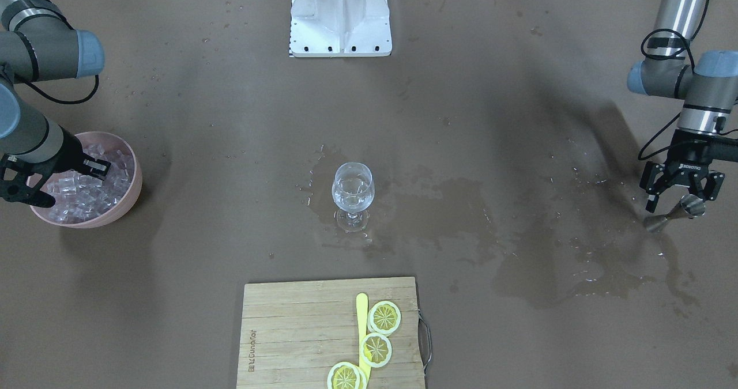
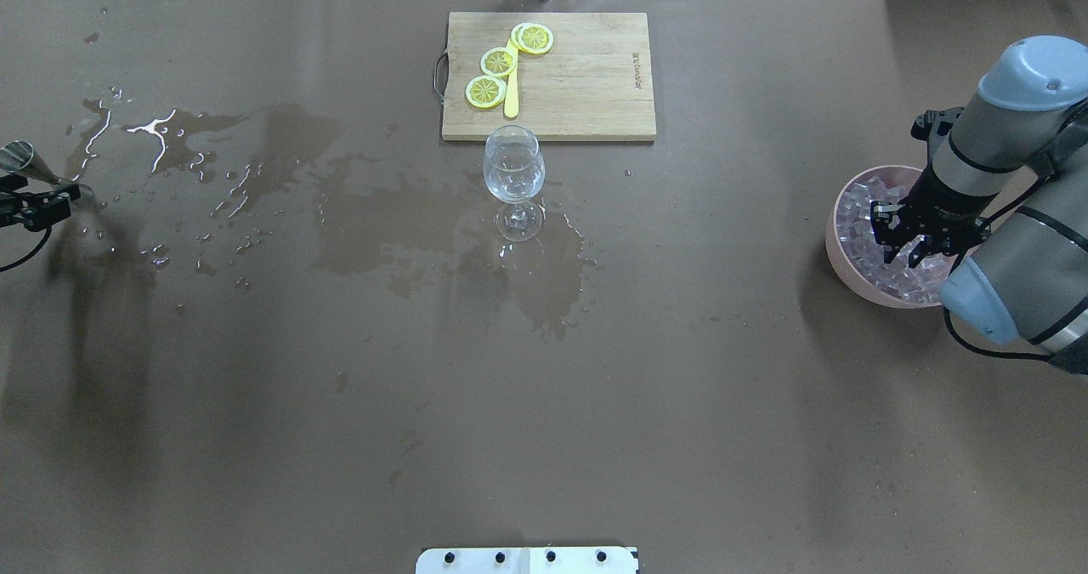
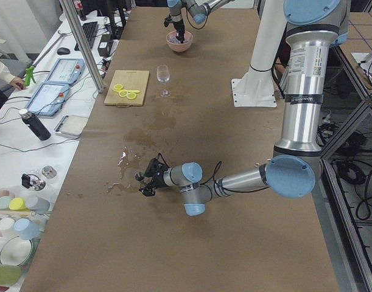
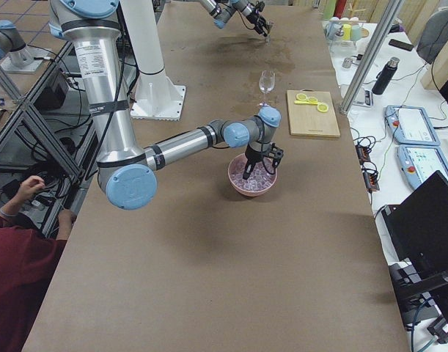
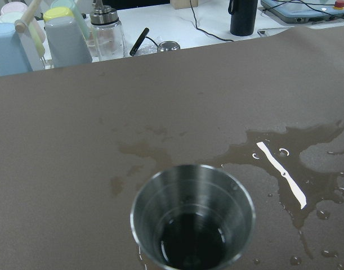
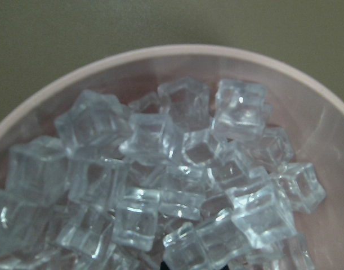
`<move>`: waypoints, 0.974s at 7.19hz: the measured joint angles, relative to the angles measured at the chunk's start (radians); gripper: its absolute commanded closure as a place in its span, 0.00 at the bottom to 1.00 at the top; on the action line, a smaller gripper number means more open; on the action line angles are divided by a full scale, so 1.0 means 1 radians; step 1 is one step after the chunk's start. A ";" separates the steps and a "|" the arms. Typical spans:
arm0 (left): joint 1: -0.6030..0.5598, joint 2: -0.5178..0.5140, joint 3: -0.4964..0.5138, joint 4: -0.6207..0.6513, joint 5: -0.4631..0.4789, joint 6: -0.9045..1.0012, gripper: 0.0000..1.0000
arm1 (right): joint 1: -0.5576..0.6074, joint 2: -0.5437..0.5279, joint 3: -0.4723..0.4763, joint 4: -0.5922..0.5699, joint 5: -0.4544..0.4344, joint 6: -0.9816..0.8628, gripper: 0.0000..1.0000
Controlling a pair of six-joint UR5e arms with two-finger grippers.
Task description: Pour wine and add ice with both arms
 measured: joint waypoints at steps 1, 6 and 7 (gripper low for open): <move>0.000 -0.003 0.003 0.002 0.000 0.005 0.25 | 0.000 0.000 0.000 0.000 -0.001 0.000 0.78; 0.000 -0.008 0.008 0.004 0.000 0.016 0.44 | 0.001 0.006 0.001 0.000 -0.004 0.000 0.23; 0.000 -0.008 0.008 0.003 0.000 0.016 0.47 | 0.004 0.010 0.004 0.000 -0.004 0.000 0.22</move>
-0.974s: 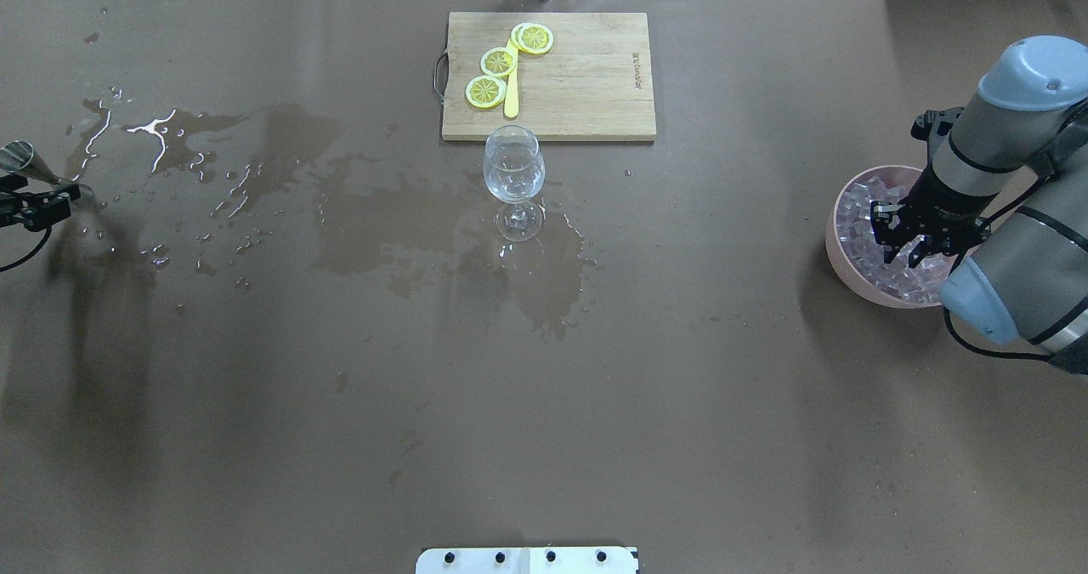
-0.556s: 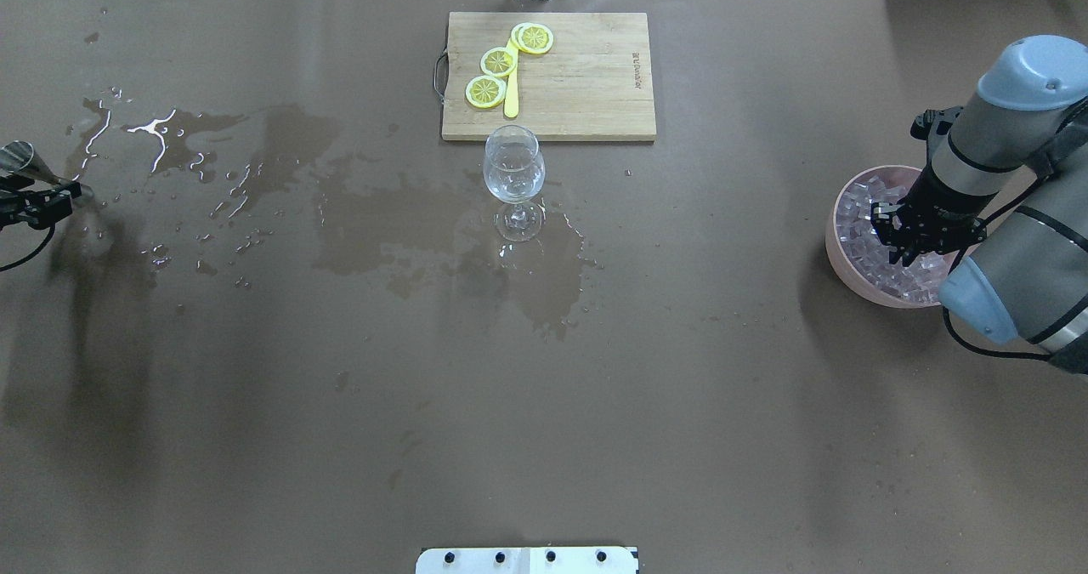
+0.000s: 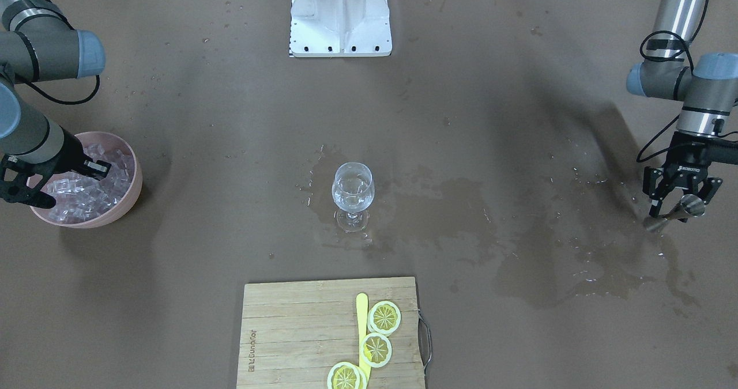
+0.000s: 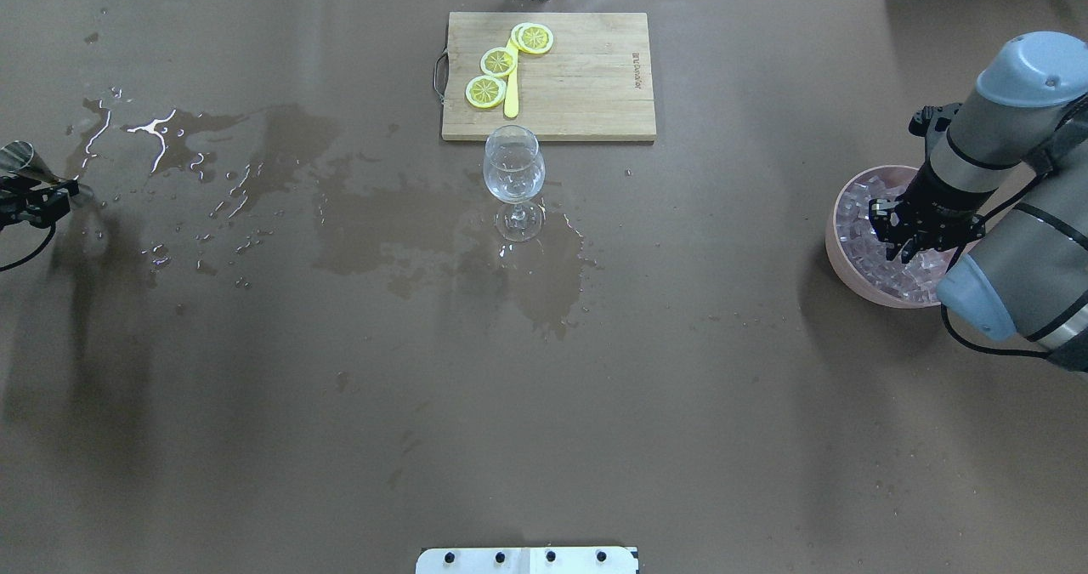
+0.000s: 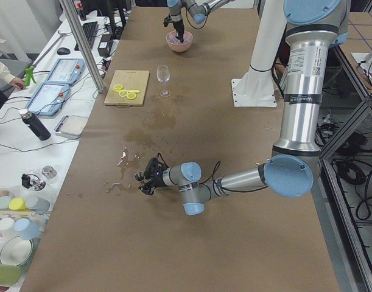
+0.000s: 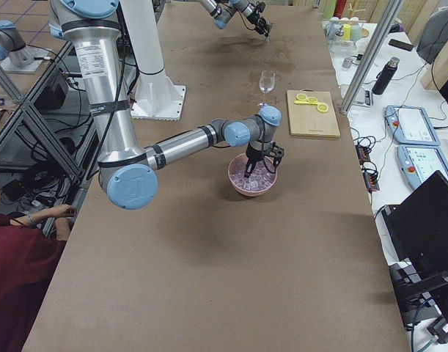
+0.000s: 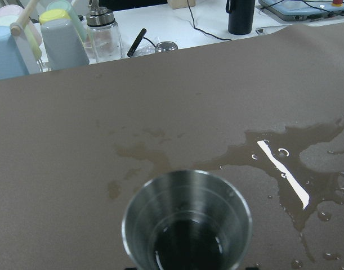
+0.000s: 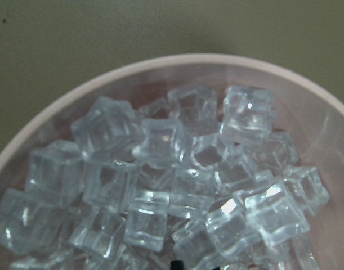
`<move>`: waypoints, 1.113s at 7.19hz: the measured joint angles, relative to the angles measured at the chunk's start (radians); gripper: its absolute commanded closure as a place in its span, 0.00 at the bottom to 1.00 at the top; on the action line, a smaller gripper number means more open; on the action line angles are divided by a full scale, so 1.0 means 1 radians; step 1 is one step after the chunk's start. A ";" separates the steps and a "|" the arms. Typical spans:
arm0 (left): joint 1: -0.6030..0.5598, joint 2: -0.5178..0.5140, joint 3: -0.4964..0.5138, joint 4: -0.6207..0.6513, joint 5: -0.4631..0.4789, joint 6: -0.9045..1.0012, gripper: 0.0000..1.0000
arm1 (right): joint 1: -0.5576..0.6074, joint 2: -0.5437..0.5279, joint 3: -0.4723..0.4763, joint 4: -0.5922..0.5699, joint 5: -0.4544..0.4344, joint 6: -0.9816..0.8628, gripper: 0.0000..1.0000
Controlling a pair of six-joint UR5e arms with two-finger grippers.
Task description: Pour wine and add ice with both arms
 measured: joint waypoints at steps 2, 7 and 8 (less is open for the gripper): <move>0.000 0.000 0.001 -0.001 0.000 0.000 0.55 | 0.010 0.008 0.003 0.000 -0.004 -0.001 0.22; 0.000 -0.002 0.007 -0.001 0.000 -0.001 0.66 | 0.018 0.011 -0.003 -0.001 -0.031 -0.004 0.48; 0.000 -0.004 0.007 0.000 0.000 -0.001 0.67 | 0.019 0.009 -0.004 -0.001 -0.035 -0.003 0.47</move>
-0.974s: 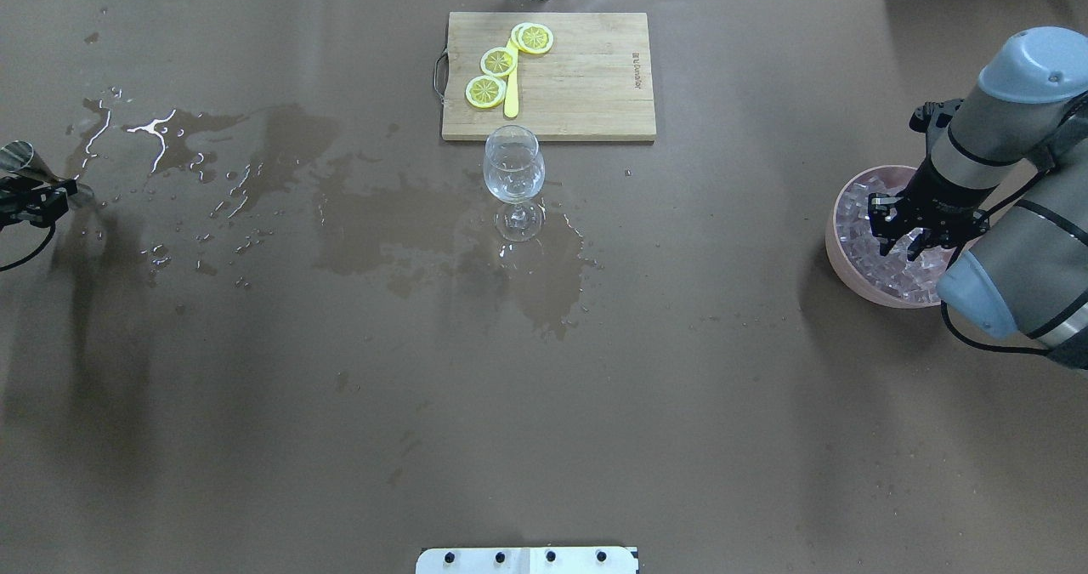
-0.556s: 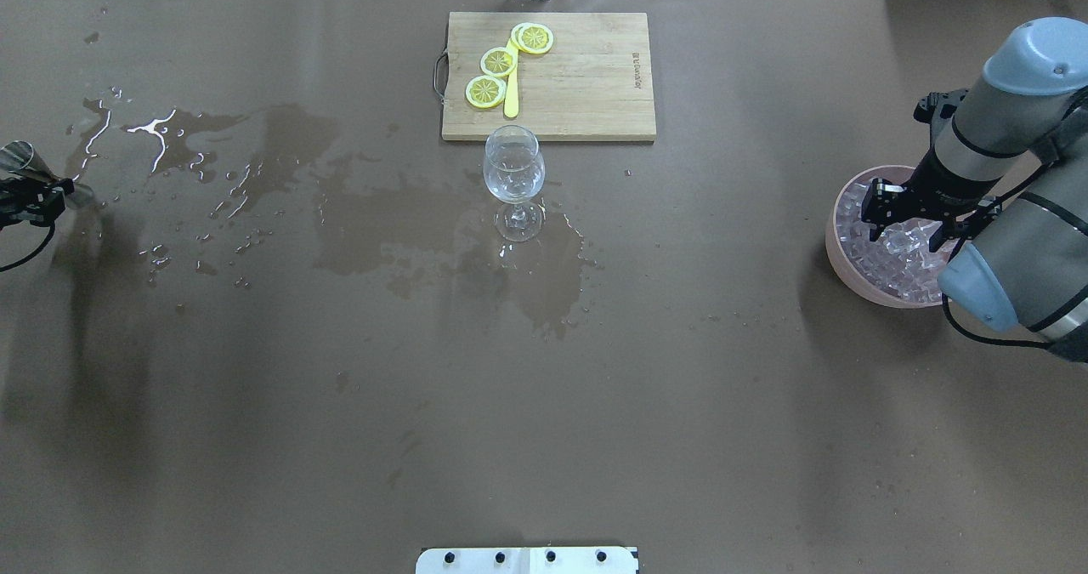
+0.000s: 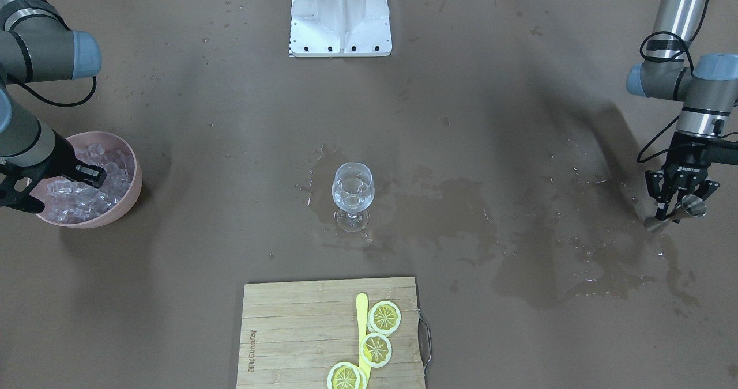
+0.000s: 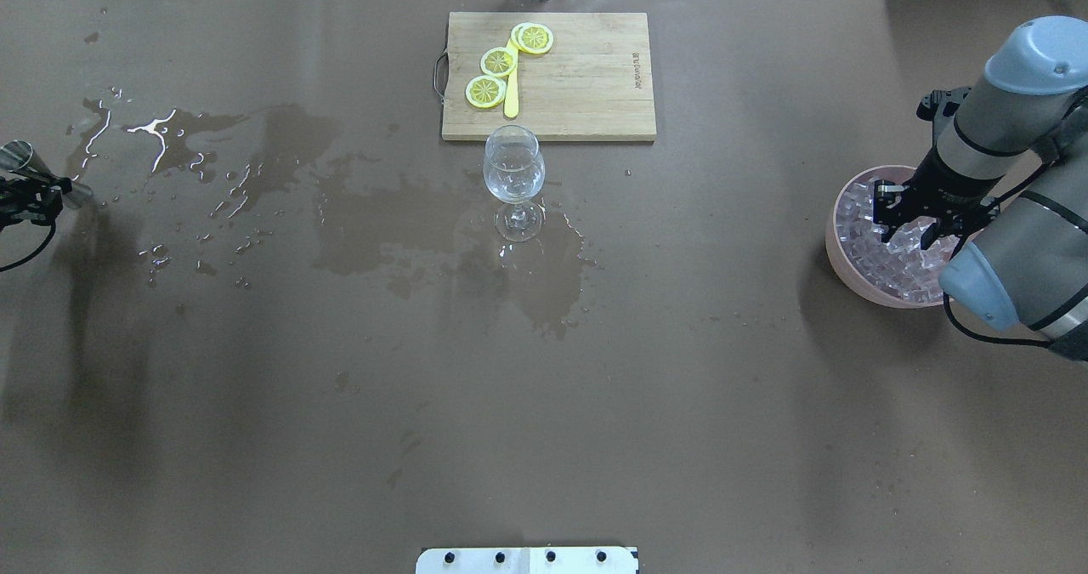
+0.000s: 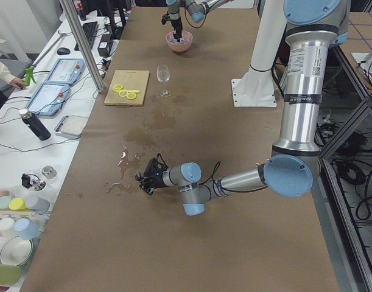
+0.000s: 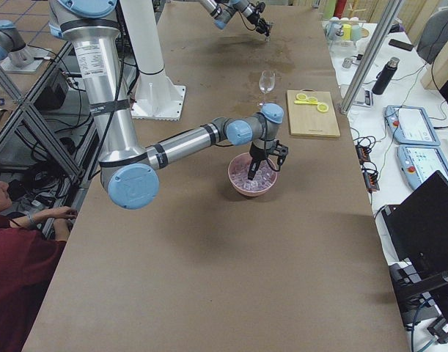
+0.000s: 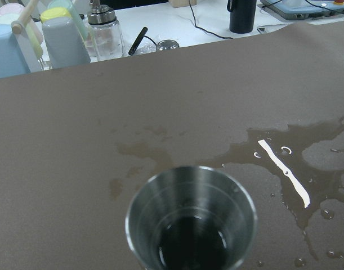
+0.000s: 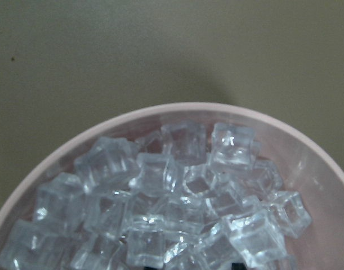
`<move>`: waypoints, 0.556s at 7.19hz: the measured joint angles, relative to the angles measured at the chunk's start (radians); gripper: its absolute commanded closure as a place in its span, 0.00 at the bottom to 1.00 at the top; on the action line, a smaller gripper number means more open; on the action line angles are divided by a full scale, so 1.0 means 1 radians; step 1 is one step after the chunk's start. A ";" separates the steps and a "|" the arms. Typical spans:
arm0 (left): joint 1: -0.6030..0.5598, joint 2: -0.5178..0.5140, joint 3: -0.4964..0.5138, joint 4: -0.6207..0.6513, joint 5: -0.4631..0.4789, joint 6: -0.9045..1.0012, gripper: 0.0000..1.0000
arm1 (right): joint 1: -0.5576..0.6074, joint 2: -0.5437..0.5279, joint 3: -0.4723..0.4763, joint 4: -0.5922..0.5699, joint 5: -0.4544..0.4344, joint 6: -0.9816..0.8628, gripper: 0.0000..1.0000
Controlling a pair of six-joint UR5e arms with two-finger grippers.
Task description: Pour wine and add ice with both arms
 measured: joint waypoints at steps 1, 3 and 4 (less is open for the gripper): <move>0.000 -0.004 0.000 0.001 0.000 0.000 0.68 | 0.001 -0.004 -0.001 0.000 -0.008 0.000 0.47; 0.000 -0.008 0.000 0.003 0.000 0.000 0.70 | 0.001 -0.011 -0.007 0.000 -0.017 0.002 0.51; 0.000 -0.009 -0.001 0.003 0.000 0.000 0.71 | 0.001 -0.008 -0.009 0.000 -0.018 0.005 0.52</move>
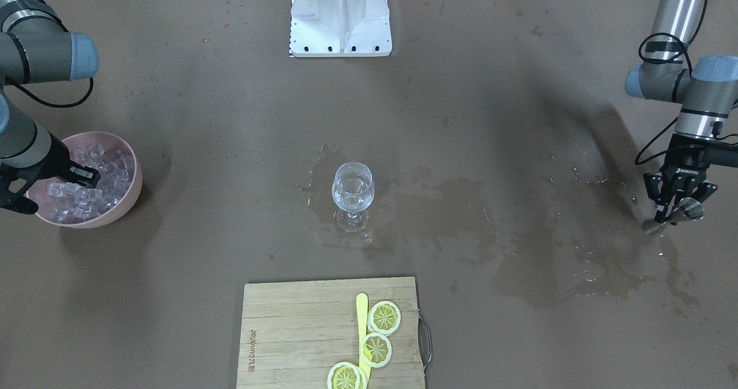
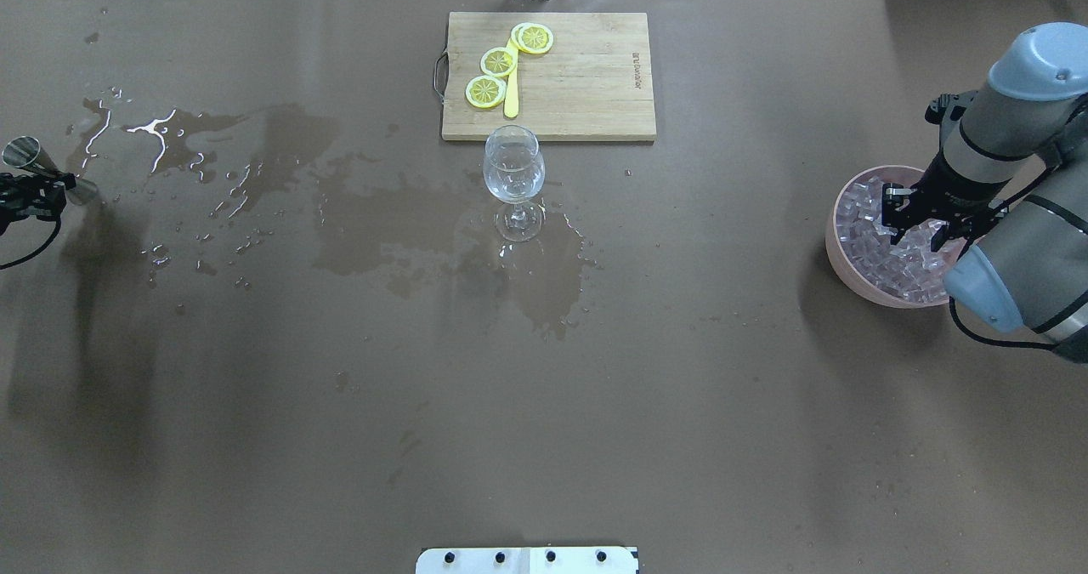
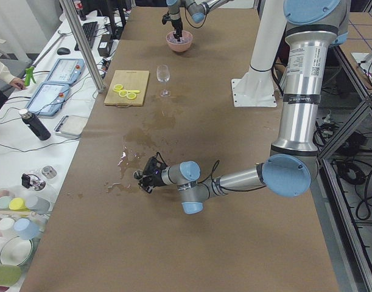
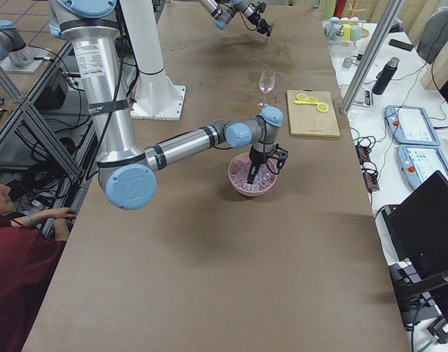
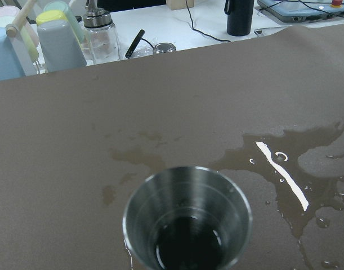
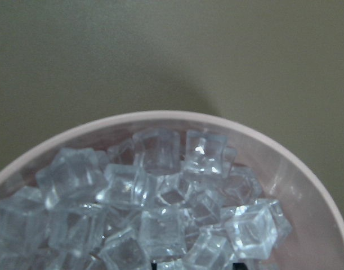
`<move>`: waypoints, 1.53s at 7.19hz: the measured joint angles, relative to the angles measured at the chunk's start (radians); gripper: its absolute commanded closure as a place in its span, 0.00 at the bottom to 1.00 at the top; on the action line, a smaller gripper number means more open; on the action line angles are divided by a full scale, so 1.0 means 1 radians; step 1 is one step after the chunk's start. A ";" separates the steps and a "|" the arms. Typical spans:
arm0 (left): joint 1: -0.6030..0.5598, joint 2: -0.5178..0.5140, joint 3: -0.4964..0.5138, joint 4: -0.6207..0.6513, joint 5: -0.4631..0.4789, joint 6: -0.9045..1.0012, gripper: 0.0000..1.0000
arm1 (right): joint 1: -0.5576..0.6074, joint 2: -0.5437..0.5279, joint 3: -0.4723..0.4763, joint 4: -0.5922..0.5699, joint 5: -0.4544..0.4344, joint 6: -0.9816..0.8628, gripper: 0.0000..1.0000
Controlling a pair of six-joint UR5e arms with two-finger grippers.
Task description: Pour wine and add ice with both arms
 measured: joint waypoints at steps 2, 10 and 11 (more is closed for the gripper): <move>0.000 0.000 0.000 0.000 0.000 0.000 0.71 | -0.004 0.010 -0.001 0.000 0.000 0.007 0.51; 0.000 -0.006 0.004 0.000 0.000 0.000 0.55 | -0.038 0.007 0.012 -0.001 0.005 0.028 0.51; 0.000 -0.010 0.007 -0.001 -0.001 -0.001 0.56 | -0.041 0.004 0.013 -0.001 0.006 0.030 0.56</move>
